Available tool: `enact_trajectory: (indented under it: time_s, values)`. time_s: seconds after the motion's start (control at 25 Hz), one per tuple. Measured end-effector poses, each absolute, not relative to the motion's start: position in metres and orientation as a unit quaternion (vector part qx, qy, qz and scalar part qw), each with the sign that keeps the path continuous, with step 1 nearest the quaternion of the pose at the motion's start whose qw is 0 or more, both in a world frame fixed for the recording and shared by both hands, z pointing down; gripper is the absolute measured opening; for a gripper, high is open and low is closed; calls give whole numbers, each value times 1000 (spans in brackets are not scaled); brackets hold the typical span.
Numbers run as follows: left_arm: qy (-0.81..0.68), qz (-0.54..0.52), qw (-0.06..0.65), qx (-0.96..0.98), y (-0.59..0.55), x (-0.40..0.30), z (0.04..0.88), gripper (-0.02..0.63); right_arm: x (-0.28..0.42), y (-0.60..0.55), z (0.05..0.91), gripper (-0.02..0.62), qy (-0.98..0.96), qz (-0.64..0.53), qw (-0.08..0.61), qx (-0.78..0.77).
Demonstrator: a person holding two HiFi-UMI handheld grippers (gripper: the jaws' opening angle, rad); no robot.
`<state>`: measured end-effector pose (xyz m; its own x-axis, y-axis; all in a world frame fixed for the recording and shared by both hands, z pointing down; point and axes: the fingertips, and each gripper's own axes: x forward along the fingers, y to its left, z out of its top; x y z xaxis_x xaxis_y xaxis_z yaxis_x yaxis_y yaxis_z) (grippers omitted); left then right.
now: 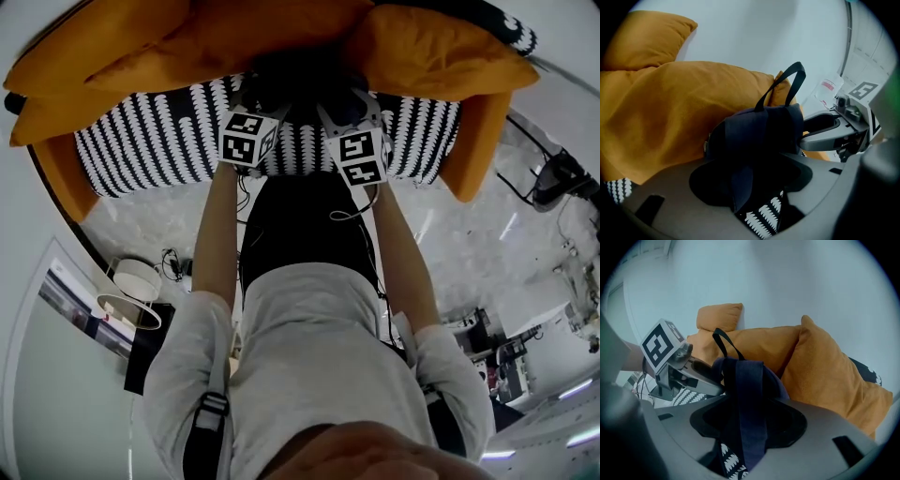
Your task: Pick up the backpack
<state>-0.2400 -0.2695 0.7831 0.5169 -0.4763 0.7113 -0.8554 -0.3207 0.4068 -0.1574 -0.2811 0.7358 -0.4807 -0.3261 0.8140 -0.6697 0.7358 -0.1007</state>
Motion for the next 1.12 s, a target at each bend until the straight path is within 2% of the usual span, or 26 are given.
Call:
enact_trajectory:
  time_s: [0.52, 0.56, 0.68, 0.92, 1.12]
  values:
    - [-443, 223, 392, 775, -276, -241, 779, 250, -167, -282, 739, 229, -837, 211, 407, 299]
    - [-448, 221, 390, 774, -275, -243, 778, 223, -168, -282, 738, 229, -838, 209, 408, 298]
    - [-471, 211, 373, 771, -275, -251, 773, 61, -171, -277, 738, 229, -840, 211, 404, 295]
    - [-456, 245, 309, 798, -268, -249, 759, 37, -175, -275, 736, 243, -839, 194, 407, 304]
    - [-434, 252, 286, 816, -260, -240, 741, 34, -179, -286, 738, 256, -820, 185, 415, 348]
